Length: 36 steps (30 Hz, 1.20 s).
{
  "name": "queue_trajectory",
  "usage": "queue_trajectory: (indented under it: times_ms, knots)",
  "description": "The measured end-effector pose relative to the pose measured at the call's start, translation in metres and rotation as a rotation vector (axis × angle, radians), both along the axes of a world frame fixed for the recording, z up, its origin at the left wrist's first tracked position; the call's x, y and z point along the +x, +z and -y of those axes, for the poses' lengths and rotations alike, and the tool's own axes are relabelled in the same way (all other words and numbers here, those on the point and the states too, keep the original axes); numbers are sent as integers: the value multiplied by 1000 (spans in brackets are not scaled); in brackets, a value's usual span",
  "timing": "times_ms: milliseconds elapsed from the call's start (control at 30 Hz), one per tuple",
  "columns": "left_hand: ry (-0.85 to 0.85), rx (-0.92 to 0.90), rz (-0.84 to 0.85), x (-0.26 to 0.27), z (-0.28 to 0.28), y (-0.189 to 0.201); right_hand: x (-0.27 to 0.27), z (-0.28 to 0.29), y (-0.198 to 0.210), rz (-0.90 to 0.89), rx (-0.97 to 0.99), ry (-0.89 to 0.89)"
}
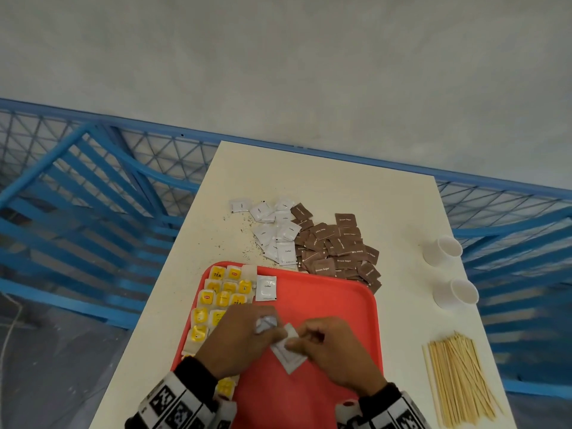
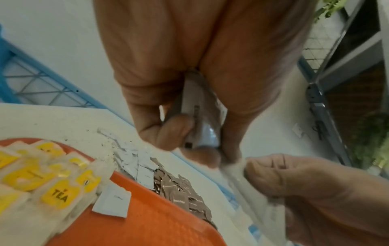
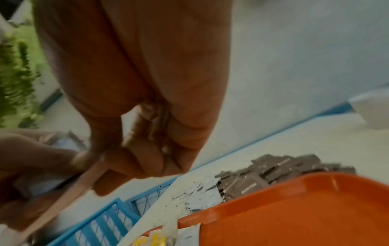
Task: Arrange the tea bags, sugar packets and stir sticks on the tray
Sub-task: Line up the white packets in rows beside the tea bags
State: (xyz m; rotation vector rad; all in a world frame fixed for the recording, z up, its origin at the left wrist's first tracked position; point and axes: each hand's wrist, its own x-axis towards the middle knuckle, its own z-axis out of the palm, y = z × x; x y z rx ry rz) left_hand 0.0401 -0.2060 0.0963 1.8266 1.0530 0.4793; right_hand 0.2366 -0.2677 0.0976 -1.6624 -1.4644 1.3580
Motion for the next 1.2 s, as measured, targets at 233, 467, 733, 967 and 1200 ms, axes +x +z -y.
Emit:
queue_trajectory:
  times_ms: [233,467,733,967,1200]
  knots:
    - [90,-351,120,-5,1,5,-15,2,-1,-464,-131,-390]
    - [133,-359,41,-8,-18,-28,-10,-20,-32,-286,-201,-476]
    - [-51,76,-533,9,-64,-90,18,-85,-99,60,-294,-489]
    - [-148,142,-747,33,-77,-90,9,-92,-116,384,-194,-493]
    - [-195,178,-853,35,-84,-92,-10,-95,-128,431,-177,-425]
